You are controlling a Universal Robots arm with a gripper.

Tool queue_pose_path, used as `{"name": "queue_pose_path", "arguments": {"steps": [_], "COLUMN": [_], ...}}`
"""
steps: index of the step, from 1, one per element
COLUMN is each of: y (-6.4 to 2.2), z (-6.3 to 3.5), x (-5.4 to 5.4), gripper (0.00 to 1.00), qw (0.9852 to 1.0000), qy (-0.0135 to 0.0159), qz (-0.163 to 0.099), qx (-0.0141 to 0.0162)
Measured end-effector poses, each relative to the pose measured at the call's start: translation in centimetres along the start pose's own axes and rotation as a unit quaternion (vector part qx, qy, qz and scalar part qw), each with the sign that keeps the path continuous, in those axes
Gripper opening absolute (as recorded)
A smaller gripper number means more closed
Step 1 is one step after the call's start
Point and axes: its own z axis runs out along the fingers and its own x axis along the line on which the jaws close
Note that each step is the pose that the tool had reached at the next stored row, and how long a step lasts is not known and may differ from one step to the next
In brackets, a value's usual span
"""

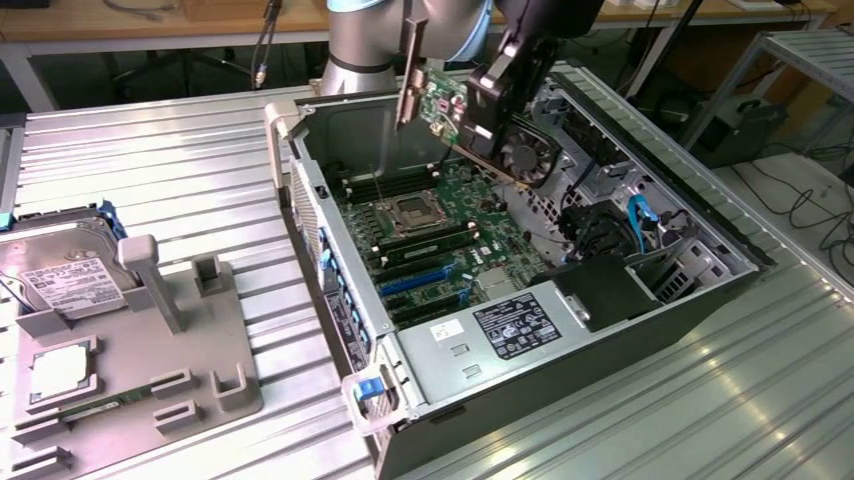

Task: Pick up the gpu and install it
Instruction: 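Insert the gpu into the slot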

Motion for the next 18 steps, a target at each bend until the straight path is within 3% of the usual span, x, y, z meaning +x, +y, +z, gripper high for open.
{"name": "queue_pose_path", "arguments": {"steps": [9, 18], "y": [-0.02, -0.04], "z": [0.02, 0.06], "x": [0.05, 0.09], "gripper": [0.28, 0.28], "qw": [0.999, 0.9959], "qy": [0.0022, 0.0045], "qz": [-0.044, -0.091], "qx": [0.0009, 0.0018]}}
